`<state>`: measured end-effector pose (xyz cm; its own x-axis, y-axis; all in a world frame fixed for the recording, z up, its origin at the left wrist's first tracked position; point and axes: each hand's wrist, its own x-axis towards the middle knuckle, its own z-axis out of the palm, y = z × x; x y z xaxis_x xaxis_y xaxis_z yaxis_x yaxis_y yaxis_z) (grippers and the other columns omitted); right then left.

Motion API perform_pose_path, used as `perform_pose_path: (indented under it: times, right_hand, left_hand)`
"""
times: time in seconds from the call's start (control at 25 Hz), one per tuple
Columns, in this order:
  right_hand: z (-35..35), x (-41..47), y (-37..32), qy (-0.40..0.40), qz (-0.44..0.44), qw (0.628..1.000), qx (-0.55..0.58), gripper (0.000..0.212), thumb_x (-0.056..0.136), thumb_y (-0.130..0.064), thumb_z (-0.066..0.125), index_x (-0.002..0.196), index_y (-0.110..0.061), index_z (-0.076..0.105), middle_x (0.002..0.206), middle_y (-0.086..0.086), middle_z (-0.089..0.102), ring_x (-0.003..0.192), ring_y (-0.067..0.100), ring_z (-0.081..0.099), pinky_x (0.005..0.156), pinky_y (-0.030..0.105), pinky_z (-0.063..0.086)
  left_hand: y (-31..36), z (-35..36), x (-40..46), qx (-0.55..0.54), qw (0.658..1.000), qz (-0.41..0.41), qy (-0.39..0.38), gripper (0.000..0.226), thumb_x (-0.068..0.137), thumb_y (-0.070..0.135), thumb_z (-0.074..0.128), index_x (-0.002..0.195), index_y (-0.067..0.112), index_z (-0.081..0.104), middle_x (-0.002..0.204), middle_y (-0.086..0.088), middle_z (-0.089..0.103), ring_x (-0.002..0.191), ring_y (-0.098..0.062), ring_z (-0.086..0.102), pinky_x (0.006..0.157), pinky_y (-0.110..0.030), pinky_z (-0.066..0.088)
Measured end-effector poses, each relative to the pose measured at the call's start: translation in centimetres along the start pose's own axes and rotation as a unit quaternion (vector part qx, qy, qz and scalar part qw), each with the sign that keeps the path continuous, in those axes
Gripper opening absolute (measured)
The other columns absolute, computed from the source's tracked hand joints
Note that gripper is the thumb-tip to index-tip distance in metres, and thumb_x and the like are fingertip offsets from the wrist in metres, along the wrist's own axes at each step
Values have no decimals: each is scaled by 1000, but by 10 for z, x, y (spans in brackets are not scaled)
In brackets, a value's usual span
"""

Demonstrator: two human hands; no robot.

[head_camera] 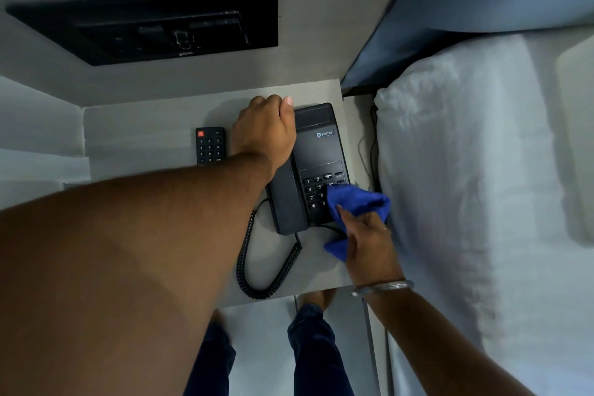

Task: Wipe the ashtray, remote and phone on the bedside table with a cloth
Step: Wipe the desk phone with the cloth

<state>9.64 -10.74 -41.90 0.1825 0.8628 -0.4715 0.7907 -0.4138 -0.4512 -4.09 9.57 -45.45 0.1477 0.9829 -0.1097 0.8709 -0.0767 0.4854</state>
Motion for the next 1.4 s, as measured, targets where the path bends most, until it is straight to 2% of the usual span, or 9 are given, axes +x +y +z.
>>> perform_pose_path:
  times: [0.2, 0.36, 0.48, 0.6, 0.72, 0.84, 0.96, 1.12, 1.4]
  right_hand:
    - [-24, 39, -29, 54, -80, 993, -67, 47, 83, -5, 58, 129, -14, 54, 105, 18, 55, 91, 31, 52, 76, 31, 41]
    - [-16, 64, -62, -20, -131, 983, -127, 52, 86, -6, 51, 136, -22, 47, 110, 18, 48, 101, 35, 46, 82, 43, 47]
    - [-25, 65, -50, 2, -137, 971, -194, 54, 82, -15, 62, 133, -25, 48, 109, 17, 50, 98, 39, 49, 78, 47, 49]
    - [-42, 67, -10, 50, -1, 979, -199, 46, 83, -12, 57, 128, -21, 53, 116, 20, 50, 102, 43, 49, 86, 51, 47]
    - [-49, 63, 10, 64, 75, 995, -24, 35, 83, -4, 56, 118, -11, 59, 106, 21, 58, 91, 39, 57, 87, 47, 47]
    - [-53, 67, -14, 139, -179, 972, -58, 44, 76, 11, 54, 118, 1, 61, 87, 26, 57, 75, 39, 56, 69, 42, 47]
    - [-56, 97, -55, 92, -325, 938, -73, 45, 80, 10, 49, 123, -2, 58, 83, 21, 55, 72, 31, 50, 67, 36, 43]
    - [-44, 130, -89, -46, -353, 914, -195, 61, 80, 10, 43, 138, -8, 41, 101, 22, 51, 87, 36, 48, 75, 41, 43]
    - [-7, 61, -73, -131, -381, 890, -212, 73, 69, 5, 63, 136, -14, 43, 96, 16, 50, 80, 31, 48, 62, 41, 47]
  left_hand:
    - [0, 0, -2, -6, 1000, -2, 5, 47, 104, 39, 27, 87, 9, 60, 89, -14, 62, 77, -33, 58, 63, -36, 42]
    - [1, 1, -2, -10, 1000, 3, 24, 48, 103, 38, 27, 88, 9, 62, 86, -13, 63, 72, -27, 55, 60, -33, 40]
    - [0, -2, -2, -4, 1000, -5, 14, 49, 103, 39, 26, 90, 9, 63, 89, -14, 64, 76, -31, 58, 62, -36, 46]
    - [0, -3, -2, 2, 1000, -5, 0, 49, 103, 40, 26, 88, 10, 62, 88, -12, 63, 77, -31, 58, 61, -34, 41]
    - [-1, -6, 0, -9, 1000, 1, -27, 47, 100, 45, 28, 94, 13, 63, 94, -9, 64, 82, -28, 59, 64, -34, 42]
    - [-23, -19, 9, -118, 986, 30, -113, 37, 97, 38, 39, 116, 14, 60, 117, -7, 64, 101, -21, 61, 85, -36, 50]
    - [-46, -37, 21, -132, 971, 79, -185, 28, 96, 15, 50, 121, 7, 62, 122, -9, 64, 110, -16, 60, 99, -31, 47]
    - [-48, -49, 34, -190, 948, 71, -247, 27, 96, 7, 54, 117, 2, 69, 114, -3, 68, 100, 3, 57, 81, 2, 40]
    - [-48, -55, 34, -195, 936, 90, -278, 30, 102, 19, 52, 126, 8, 65, 129, -5, 66, 118, -5, 57, 95, -5, 37]
